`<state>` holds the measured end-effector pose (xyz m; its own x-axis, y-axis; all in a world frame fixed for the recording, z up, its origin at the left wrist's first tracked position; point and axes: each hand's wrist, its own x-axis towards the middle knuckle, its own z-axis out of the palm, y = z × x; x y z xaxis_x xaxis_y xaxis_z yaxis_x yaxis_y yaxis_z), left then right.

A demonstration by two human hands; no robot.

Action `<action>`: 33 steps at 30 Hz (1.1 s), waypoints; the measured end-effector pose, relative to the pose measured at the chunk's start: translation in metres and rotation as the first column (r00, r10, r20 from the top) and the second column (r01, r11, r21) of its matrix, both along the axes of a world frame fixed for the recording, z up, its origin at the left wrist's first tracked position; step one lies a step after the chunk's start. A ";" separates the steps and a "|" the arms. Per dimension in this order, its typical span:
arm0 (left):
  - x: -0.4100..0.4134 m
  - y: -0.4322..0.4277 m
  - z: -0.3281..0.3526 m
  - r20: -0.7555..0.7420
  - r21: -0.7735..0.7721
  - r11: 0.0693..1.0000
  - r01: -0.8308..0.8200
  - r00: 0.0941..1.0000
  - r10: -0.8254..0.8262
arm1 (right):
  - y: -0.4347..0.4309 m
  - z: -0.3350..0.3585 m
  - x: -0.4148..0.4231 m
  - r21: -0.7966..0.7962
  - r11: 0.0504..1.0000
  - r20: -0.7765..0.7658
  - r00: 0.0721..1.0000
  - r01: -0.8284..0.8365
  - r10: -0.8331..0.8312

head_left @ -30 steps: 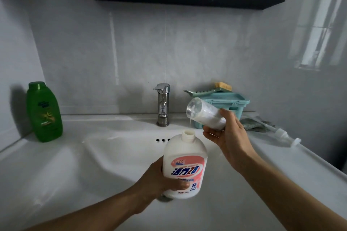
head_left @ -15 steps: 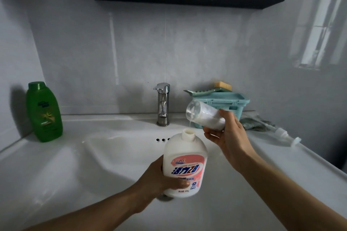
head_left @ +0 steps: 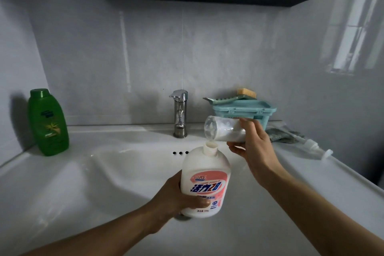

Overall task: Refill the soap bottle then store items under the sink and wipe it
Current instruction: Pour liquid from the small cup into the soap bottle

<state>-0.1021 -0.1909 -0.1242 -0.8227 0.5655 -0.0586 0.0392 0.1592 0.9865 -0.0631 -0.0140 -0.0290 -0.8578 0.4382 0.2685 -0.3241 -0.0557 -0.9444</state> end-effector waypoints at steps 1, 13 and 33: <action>0.000 0.000 -0.001 0.002 -0.001 1.000 0.000 1.000 0.000 | 0.000 0.000 0.000 0.021 1.000 -0.009 1.000 0.010 -0.010; -0.001 0.000 -0.002 -0.006 -0.027 0.999 0.027 1.000 -0.027 | 0.001 -0.004 0.001 0.203 0.975 -0.134 0.989 0.092 -0.066; -0.002 -0.001 -0.003 0.022 -0.023 1.000 -0.006 1.000 0.007 | 0.002 -0.003 -0.003 0.036 0.999 -0.053 0.998 0.037 -0.035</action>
